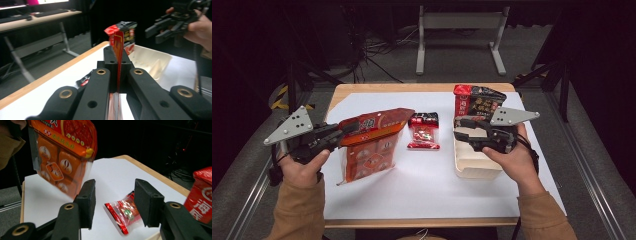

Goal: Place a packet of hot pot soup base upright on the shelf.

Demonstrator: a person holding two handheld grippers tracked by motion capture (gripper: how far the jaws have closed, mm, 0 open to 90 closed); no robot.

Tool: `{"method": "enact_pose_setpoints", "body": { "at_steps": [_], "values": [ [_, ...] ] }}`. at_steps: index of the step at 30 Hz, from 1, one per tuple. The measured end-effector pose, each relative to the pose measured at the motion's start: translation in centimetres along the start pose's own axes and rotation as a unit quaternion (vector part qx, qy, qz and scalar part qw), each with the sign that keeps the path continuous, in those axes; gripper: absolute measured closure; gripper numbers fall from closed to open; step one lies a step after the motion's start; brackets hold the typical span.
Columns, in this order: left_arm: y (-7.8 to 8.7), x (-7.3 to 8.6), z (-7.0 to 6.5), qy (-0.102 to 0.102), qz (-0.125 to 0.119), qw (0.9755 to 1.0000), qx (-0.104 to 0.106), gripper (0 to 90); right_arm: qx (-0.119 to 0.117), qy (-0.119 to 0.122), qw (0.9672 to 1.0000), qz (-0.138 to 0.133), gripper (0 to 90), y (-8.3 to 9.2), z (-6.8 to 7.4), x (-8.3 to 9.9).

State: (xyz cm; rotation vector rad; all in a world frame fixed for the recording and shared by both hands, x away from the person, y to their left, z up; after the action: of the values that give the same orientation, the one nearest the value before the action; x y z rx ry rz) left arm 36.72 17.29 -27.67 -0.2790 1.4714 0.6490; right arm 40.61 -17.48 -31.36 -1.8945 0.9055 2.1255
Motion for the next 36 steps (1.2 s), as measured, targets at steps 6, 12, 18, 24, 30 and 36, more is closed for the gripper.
{"method": "enact_pose_setpoints", "body": {
  "at_steps": [6,12,18,24,30,36],
  "values": [
    [-1.3,-0.7,-1.6,-0.014,-0.004,0.9994,0.033,90.0,-0.018,0.014,0.9997,-0.002,46.0,-1.0,1.0,-0.8],
    [-2.1,-1.2,-2.9,-0.018,-0.009,0.9983,0.054,90.0,-0.031,0.027,0.9991,-0.006,43.4,-1.8,1.8,-1.6],
    [-2.5,-1.5,-3.8,-0.018,-0.018,0.9969,0.075,90.0,-0.046,0.033,0.9984,-0.011,41.9,-2.2,2.4,-2.0],
    [-2.7,-2.0,-5.1,-0.026,-0.028,0.9946,0.097,90.0,-0.084,0.052,0.9952,-0.004,43.1,-3.1,3.8,-2.2],
    [-2.9,-2.3,-6.0,-0.032,-0.037,0.9924,0.113,90.0,-0.129,0.048,0.9904,0.003,50.8,-3.5,4.9,-2.1],
    [-2.9,-2.4,-6.4,-0.041,-0.038,0.9917,0.116,90.0,-0.166,0.056,0.9844,0.005,70.0,-3.5,5.7,-2.1]
  ]
}}
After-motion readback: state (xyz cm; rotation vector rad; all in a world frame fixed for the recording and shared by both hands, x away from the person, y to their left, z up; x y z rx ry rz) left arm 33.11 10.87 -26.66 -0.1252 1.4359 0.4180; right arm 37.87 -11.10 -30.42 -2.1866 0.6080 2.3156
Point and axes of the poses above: each handheld gripper's, and its own axes: y roughly backward along the jaws, x roughly out of its underside, z roughly to its left, the point moved 6 cm from there along -y, roughly forward along the jaws, and after that the axes turned 4 degrees about -y, right-handed, at the moved point
